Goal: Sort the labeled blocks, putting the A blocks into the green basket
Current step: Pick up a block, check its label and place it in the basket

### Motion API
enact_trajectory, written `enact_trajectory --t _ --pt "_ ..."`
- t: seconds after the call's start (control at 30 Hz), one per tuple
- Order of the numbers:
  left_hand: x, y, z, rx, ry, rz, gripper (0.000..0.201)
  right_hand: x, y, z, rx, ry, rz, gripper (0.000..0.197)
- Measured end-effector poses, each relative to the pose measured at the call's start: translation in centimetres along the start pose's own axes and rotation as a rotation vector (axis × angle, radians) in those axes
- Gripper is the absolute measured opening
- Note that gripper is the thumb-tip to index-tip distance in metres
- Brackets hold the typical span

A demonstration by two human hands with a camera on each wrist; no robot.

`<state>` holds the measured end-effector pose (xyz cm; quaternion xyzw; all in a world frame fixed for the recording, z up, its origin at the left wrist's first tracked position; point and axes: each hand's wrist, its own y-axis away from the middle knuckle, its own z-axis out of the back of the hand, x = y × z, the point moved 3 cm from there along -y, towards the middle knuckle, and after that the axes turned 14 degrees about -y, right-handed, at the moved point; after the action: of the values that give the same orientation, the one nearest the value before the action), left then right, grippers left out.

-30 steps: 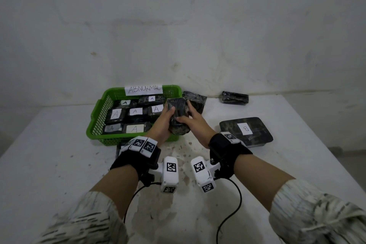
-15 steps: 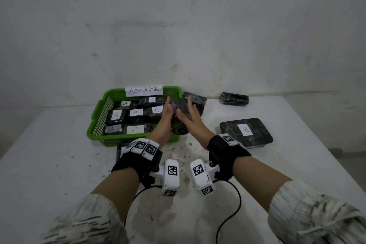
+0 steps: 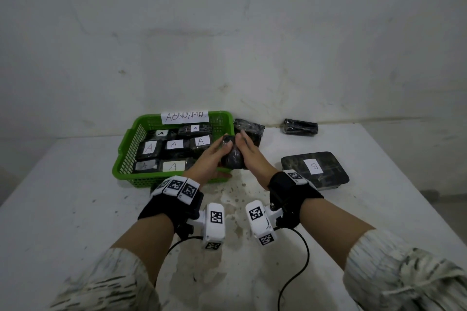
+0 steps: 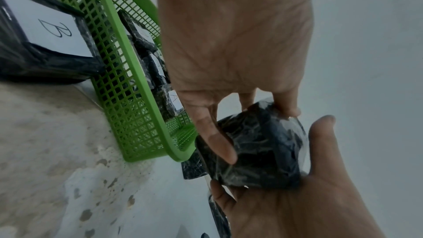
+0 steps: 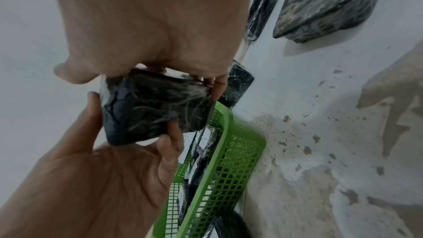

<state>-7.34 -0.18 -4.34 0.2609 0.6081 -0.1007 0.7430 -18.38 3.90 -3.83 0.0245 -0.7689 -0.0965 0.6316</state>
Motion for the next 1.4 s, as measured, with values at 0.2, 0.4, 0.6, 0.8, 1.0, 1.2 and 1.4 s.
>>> enact_trajectory --t 0.2,0.4,0.6,0.8,1.0,1.2,1.4 --pt "0.2 0.1 -0.1 -0.023 -0.031 -0.038 0.038 -0.1 0.0 0.0 -0.031 0.009 0.033 0.081" --pt "0.2 -0.2 0.1 -0.082 -0.039 -0.074 0.045 0.1 0.4 0.4 0.048 -0.039 -0.047 0.075" --pt "-0.2 0.9 -0.2 -0.033 -0.188 -0.072 0.055 -0.4 -0.1 0.5 0.033 -0.034 -0.051 0.073" --pt "-0.7 0.6 0.6 -0.098 -0.233 -0.229 0.050 0.1 0.5 0.7 0.057 0.100 0.004 0.064" --pt "0.4 -0.5 1.8 -0.194 -0.014 0.013 0.075 0.0 0.4 0.7 0.125 0.199 0.076 0.081" --pt "1.5 -0.4 1.1 -0.015 0.097 0.202 0.076 -0.2 0.3 0.2 0.191 0.305 0.172 0.085" --pt "0.8 -0.3 0.5 -0.001 -0.042 0.199 0.072 0.1 0.3 -0.1 0.076 -0.064 0.148 0.055"
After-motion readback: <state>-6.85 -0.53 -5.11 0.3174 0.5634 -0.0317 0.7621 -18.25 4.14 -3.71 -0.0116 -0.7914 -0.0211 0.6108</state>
